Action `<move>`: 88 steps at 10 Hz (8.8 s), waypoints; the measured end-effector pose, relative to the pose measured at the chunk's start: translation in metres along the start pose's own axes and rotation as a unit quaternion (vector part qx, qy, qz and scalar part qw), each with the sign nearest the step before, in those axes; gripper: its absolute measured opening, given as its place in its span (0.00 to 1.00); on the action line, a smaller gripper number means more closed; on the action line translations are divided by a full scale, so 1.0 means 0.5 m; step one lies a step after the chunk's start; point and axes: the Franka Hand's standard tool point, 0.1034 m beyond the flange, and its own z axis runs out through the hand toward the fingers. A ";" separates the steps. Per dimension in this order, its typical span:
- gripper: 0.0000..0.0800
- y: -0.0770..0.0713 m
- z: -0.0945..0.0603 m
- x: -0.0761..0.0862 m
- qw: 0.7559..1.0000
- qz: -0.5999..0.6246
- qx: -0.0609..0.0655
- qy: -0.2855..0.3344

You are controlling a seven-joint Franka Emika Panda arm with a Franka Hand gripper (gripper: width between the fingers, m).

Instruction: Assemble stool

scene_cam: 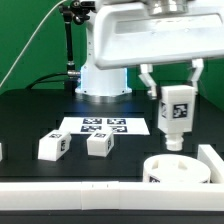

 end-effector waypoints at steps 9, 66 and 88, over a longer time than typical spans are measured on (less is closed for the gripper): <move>0.42 -0.065 0.051 -0.023 0.999 -0.041 0.010 -0.019; 0.43 -0.081 0.105 -0.026 0.983 0.177 0.007 -0.043; 0.69 -0.091 0.097 -0.026 0.550 0.832 0.038 -0.067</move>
Offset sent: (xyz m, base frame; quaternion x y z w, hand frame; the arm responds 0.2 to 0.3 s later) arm 0.0000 0.0000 0.0000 0.0000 0.0000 0.0000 1.0000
